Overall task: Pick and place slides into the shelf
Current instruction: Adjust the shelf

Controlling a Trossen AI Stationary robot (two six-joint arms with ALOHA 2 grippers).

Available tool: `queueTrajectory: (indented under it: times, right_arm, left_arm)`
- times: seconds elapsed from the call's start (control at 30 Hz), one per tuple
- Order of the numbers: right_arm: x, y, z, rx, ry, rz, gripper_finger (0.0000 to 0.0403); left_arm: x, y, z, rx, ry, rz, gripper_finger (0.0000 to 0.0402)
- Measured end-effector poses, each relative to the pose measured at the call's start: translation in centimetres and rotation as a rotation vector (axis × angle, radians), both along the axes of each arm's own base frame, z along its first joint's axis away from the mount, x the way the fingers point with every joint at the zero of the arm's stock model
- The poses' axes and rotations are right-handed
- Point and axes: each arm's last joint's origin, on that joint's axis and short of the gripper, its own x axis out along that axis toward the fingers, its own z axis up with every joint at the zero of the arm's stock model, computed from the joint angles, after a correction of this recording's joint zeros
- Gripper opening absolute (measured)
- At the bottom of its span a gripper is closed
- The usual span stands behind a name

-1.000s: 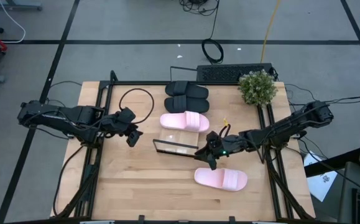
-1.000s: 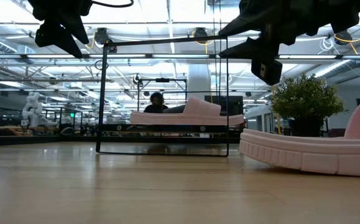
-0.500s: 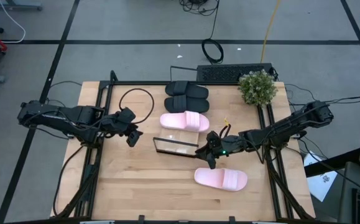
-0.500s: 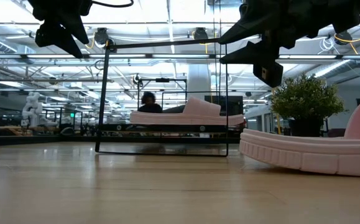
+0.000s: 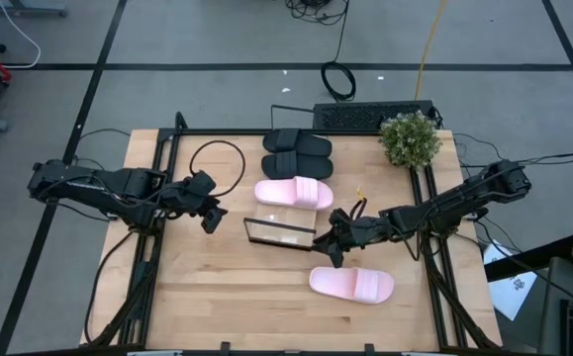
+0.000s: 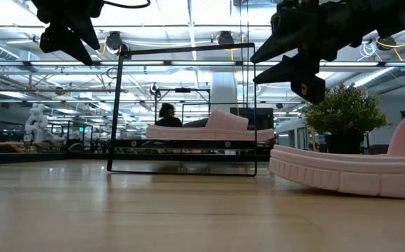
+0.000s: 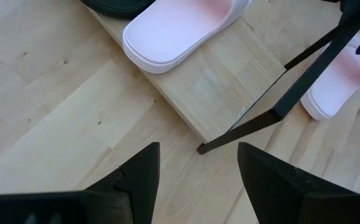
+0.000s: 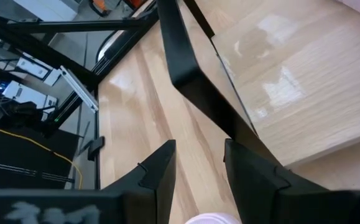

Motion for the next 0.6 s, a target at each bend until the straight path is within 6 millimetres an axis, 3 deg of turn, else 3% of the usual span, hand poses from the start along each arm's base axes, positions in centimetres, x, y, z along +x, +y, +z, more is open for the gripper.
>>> queueTrajectory:
  times: [0.6]
  right_arm:
    - [0.11,-0.80,-0.13,-0.009,0.015,-0.042,0.0128]
  left_arm:
    - [0.00,0.00,0.00,0.000,0.000,0.001,0.0209]
